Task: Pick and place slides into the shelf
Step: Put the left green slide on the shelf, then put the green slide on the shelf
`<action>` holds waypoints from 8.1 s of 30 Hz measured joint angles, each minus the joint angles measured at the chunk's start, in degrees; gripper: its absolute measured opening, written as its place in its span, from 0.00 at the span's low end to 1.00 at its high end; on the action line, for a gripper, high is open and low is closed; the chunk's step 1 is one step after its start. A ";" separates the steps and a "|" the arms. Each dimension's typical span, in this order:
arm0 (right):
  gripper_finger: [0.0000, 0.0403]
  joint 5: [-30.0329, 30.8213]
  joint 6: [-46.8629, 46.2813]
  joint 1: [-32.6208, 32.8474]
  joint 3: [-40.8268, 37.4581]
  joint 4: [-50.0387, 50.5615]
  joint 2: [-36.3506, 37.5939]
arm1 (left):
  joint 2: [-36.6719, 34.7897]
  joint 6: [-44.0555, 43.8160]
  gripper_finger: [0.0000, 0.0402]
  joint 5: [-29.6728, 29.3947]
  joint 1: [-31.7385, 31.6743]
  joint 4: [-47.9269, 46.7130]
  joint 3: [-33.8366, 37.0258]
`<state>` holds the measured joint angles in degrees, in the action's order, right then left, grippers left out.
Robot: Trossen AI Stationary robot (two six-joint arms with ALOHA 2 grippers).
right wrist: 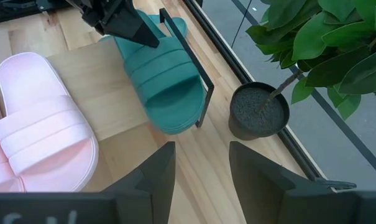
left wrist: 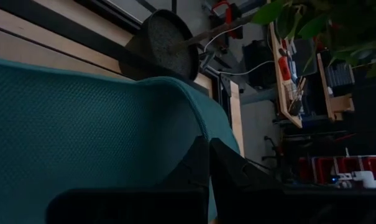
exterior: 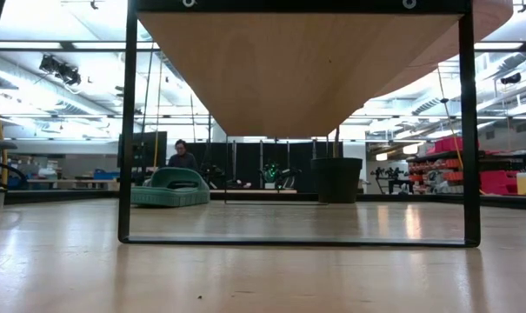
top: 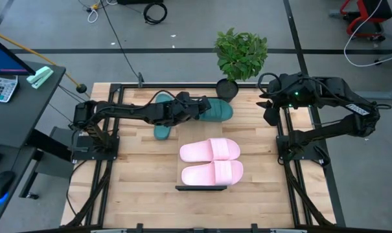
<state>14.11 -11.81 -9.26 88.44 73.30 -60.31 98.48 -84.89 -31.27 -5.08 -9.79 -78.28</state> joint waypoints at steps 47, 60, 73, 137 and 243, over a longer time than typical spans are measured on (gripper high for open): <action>0.39 0.00 -0.22 0.00 0.00 -0.02 -0.04 | 2.36 2.82 0.02 1.91 -1.25 3.97 0.00; 0.39 -0.02 -0.79 0.02 0.00 0.37 -0.04 | 2.40 2.74 0.14 1.42 -1.25 6.63 0.02; 0.39 -0.07 -1.57 0.02 0.00 0.39 -0.04 | 2.40 3.68 0.28 0.06 -1.22 9.28 0.02; 0.39 -17.57 -3.06 0.00 -35.50 -35.26 -6.02 | -18.34 36.48 0.27 1.10 -1.44 19.62 0.04; 0.50 -11.15 -13.74 -2.25 -35.47 -16.09 10.86 | -24.20 -43.71 0.50 -17.73 -1.22 -1.34 46.11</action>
<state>2.96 -25.55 -11.51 52.97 57.21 -49.45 74.27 -128.59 -49.00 -6.30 -11.13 -32.17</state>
